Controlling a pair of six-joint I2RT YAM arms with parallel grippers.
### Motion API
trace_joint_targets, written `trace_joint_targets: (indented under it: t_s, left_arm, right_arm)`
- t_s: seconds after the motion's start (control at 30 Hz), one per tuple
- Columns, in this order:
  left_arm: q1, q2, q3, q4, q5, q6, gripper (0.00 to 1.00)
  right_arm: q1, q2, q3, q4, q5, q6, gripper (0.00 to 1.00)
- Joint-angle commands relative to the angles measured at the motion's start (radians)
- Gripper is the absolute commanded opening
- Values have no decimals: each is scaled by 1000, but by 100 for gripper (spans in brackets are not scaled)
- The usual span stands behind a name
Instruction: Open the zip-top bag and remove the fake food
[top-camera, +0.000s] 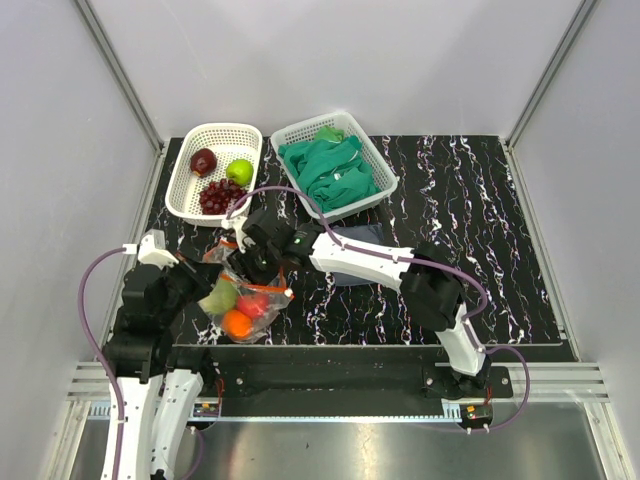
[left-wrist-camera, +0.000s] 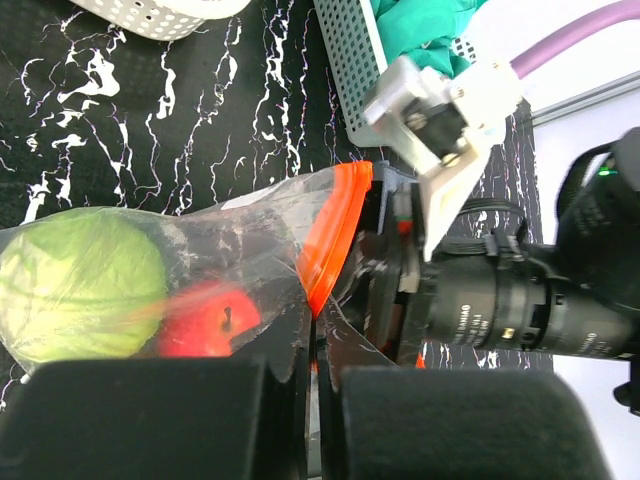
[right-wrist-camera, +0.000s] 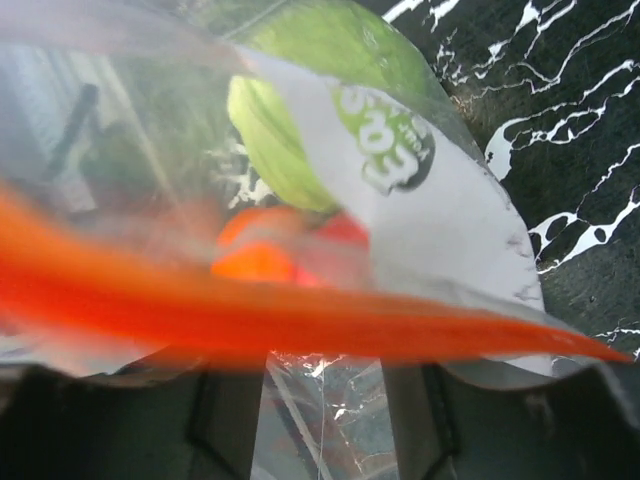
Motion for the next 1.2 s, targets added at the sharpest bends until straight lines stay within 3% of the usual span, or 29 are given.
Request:
trace_joint_targets:
  t_s: [0.0, 0.33, 0.47, 0.9, 1.17]
  left_arm:
    - [0, 3, -18, 68, 27, 12, 0]
    - [0, -4, -49, 84, 47, 3, 0]
    - [0, -12, -59, 84, 47, -3, 0]
    - [0, -41, -108, 84, 56, -28, 0]
    - [0, -43, -98, 75, 50, -22, 0]
  right_arm:
    - [-2, 17, -8, -13, -20, -20, 61]
    - [-1, 43, -41, -30, 1, -39, 86]
    - [-1, 74, -38, -30, -8, -39, 89]
    - [8, 151, -12, -2, 32, -31, 87]
    - [8, 59, -45, 24, 87, -36, 64]
